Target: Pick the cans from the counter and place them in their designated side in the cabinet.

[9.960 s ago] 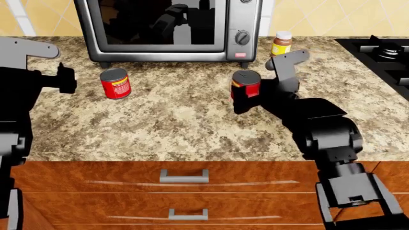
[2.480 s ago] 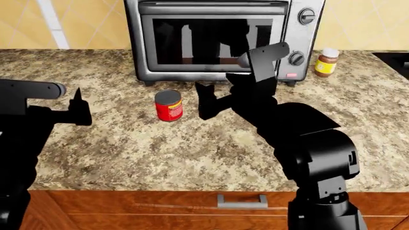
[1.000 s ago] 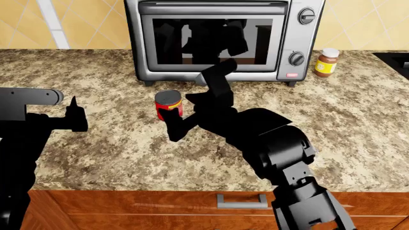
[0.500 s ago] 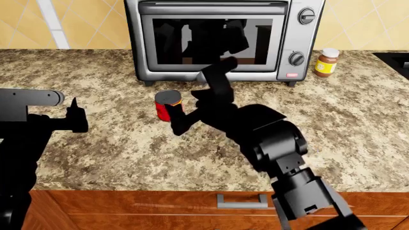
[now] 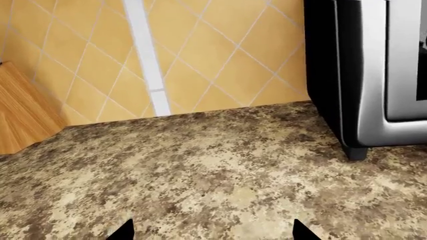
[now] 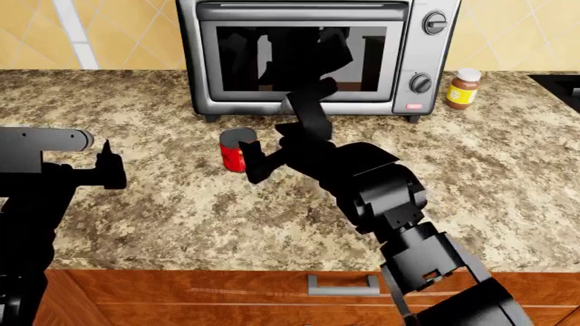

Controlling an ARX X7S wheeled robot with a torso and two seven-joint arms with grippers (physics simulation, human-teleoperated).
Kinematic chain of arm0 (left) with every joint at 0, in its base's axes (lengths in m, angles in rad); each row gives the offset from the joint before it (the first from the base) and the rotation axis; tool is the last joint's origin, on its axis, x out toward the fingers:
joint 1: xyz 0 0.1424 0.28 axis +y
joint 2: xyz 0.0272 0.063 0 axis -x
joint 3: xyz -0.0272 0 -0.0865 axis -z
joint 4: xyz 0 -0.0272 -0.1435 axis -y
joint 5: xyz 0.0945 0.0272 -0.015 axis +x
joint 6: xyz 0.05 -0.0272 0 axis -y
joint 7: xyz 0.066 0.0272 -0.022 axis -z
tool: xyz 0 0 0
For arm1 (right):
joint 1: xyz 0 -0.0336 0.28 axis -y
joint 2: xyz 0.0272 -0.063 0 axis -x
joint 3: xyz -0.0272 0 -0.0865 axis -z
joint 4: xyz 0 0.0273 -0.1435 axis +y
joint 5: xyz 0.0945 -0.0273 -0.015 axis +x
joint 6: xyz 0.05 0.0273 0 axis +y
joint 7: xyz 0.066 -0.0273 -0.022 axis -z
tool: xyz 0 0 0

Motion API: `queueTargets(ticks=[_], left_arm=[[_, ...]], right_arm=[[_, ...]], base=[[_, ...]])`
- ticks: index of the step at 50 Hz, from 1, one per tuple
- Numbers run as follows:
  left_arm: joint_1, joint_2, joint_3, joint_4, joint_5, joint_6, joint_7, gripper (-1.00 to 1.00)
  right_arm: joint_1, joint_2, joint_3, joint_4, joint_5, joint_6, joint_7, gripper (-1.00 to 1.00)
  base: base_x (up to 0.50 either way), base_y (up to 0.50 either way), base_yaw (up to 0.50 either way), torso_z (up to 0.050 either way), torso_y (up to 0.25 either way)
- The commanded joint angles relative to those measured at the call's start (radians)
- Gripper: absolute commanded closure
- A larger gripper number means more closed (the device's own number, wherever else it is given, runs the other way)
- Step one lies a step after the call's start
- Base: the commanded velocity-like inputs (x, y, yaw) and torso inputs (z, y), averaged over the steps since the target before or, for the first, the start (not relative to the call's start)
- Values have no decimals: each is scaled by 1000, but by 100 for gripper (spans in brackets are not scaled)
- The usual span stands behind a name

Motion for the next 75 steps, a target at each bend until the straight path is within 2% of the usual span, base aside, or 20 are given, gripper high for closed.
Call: queueTargets(ticks=[1,7,23,32,41,75], left_arm=[[-4,3,6,-23,5,12,-2,-100],[-5,4,7,-37,6,18,-1,-100],[-7,7,2,-70,8,43,-3,-100],[-10,7,4,-88,10,53,-2,-100],[-13,5,3,-97,9,57,-1,-100],[-1,-13,-9,-120,11,76,-5,-100]], right_arm=[[47,-7,-97,127,87,-83,-1,-100],[88,-9,-228,218,214,-153,9,-100],[184,-10,-752,358,732,-337,40,-100],[208,-10,-933,372,892,-394,50,-100],[218,-10,-978,350,912,-390,45,-100],[230,-10,-982,313,943,-357,66,-100]], base=[[0,0,0,0,0],[0,0,0,0,0],[0,0,0,0,0],[0,0,0,0,0],[0,0,0,0,0],[0,0,0,0,0]])
